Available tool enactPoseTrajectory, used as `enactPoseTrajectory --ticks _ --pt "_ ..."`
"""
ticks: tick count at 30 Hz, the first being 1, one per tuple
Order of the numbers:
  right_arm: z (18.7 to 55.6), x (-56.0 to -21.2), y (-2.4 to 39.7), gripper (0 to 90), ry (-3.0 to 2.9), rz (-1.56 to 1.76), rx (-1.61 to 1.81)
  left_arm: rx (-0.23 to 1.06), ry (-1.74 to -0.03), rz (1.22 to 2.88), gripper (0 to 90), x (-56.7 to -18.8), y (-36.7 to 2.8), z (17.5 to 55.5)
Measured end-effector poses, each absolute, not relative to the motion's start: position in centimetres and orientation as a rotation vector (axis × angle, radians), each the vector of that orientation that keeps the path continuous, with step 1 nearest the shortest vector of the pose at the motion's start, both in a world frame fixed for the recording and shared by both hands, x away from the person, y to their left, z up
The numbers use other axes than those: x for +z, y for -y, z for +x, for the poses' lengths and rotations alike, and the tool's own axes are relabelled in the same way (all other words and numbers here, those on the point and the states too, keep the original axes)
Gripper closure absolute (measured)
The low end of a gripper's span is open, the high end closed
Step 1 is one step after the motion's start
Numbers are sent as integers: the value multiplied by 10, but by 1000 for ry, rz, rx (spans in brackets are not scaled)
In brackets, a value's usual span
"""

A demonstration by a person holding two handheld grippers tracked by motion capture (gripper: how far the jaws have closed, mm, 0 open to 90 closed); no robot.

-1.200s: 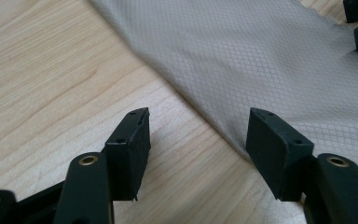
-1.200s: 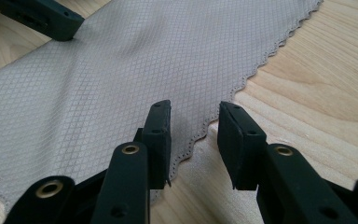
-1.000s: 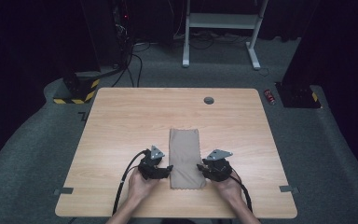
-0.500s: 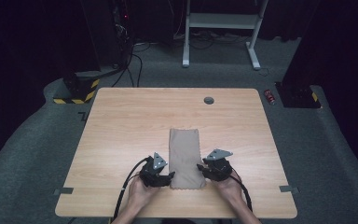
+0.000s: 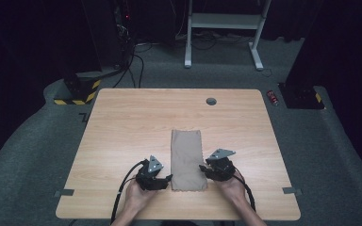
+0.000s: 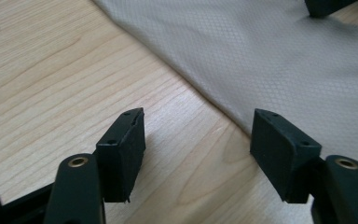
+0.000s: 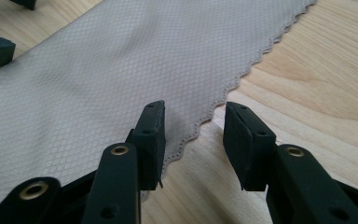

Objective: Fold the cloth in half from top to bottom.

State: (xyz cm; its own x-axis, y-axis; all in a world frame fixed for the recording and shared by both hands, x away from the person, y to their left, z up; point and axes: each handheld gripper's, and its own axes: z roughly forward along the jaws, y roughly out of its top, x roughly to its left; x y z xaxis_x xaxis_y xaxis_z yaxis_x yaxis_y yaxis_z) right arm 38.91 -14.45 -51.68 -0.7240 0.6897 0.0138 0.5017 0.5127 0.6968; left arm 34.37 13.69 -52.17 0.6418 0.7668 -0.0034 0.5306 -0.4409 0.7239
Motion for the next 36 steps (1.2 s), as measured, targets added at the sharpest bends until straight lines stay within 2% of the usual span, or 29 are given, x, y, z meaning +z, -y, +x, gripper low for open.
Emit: enactPoseTrajectory --ticks 6,21,27,32,36 --pt "392 -513 153 592 -2471 1073 1069 355 -1061 2091 351 -521 -148 355" --pt "434 -508 152 705 -2380 1189 1103 399 -1185 2000 374 -503 -142 426" --pt "443 -505 142 689 -2340 1171 1085 385 -1216 2010 383 -503 -136 450" --pt "452 -504 145 613 -2328 1238 1124 371 -1242 1956 407 -508 -137 459" --pt "459 -506 148 611 -2332 1277 1138 376 -1262 1946 412 -510 -139 463"
